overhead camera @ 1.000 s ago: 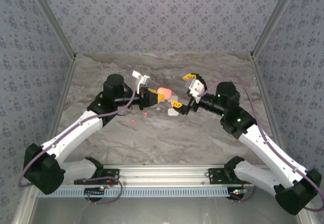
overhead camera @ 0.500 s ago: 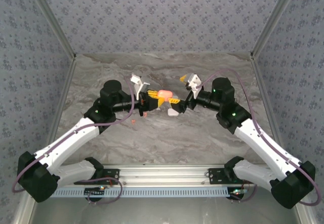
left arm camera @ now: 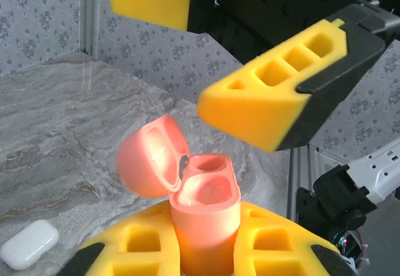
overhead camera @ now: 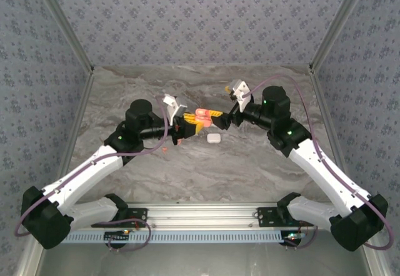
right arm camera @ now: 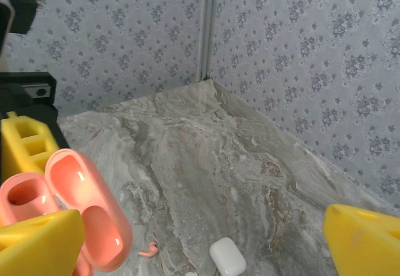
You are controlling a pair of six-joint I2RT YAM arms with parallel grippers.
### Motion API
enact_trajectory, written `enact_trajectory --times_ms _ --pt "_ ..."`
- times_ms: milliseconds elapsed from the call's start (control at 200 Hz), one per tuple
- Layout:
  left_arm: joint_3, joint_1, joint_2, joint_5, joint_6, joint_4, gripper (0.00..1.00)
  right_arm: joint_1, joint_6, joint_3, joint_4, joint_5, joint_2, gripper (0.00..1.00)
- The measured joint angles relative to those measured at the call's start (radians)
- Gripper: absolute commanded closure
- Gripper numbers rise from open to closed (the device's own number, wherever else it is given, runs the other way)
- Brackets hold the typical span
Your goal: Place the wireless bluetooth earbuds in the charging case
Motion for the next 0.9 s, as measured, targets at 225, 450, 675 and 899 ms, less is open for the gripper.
enact_trajectory --times_ms 225,450,675,899 --pt "0.000 -0.005 -0.002 -0.024 0.016 -0.016 1.00 -0.024 0.019 0.002 -0.021 -0.003 -0.008 0.00" --pt "-0.016 -0.005 -0.066 -0.231 0.047 -0.069 1.00 -0.090 0.124 -0.002 -0.022 -0.008 -0.063 0.00" --pt "-0.022 -0.005 -0.145 -0.456 0.076 -0.174 1.00 -0.093 0.252 -0.030 -0.029 -0.066 0.074 0.23" --pt "-0.022 -0.005 -0.219 -0.615 0.103 -0.326 1.00 0.059 0.357 -0.010 -0.095 0.006 0.340 0.38"
